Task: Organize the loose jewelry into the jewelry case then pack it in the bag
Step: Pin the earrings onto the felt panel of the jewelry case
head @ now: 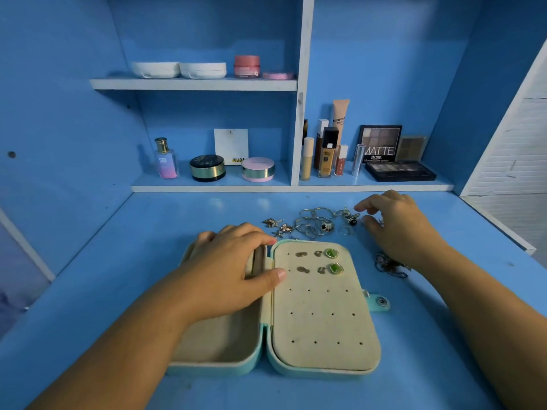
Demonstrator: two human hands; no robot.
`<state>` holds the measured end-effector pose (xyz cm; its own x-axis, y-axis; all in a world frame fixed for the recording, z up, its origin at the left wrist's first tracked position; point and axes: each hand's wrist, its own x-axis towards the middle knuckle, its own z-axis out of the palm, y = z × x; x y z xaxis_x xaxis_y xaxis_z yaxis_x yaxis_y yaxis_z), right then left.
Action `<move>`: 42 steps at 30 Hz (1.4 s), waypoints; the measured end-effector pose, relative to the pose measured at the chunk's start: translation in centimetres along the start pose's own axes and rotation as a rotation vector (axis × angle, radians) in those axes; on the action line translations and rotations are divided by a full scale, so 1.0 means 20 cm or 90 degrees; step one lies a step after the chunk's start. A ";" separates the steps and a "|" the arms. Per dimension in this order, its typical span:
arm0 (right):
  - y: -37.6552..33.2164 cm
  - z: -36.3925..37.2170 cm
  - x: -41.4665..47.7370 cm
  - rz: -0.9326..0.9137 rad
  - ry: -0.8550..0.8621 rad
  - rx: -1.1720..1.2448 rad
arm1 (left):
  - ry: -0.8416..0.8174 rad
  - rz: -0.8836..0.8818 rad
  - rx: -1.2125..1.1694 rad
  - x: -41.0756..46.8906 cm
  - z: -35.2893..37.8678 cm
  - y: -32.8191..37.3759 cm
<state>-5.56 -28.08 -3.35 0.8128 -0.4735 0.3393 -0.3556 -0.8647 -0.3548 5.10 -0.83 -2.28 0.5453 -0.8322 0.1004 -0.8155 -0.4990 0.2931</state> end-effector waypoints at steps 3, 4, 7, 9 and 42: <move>0.01 0.01 0.01 -0.026 -0.003 -0.005 | 0.007 -0.003 -0.001 0.01 0.01 0.00; 0.00 0.01 0.01 -0.045 -0.005 0.005 | 0.006 -0.004 0.000 0.01 0.01 0.00; -0.08 0.01 0.00 -0.109 -0.016 0.055 | 0.011 -0.004 -0.001 0.02 0.01 0.00; -0.17 -0.01 0.01 -0.149 -0.035 0.075 | 0.015 -0.004 0.004 0.02 0.01 0.00; -0.43 -0.20 0.09 -0.011 -0.308 0.345 | 0.073 0.010 -0.043 0.03 0.02 -0.05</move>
<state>-2.91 -22.12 3.68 0.9740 -0.2244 -0.0302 -0.1641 -0.6075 -0.7772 6.24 -0.99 -2.87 0.5546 -0.8048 0.2115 -0.8111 -0.4660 0.3535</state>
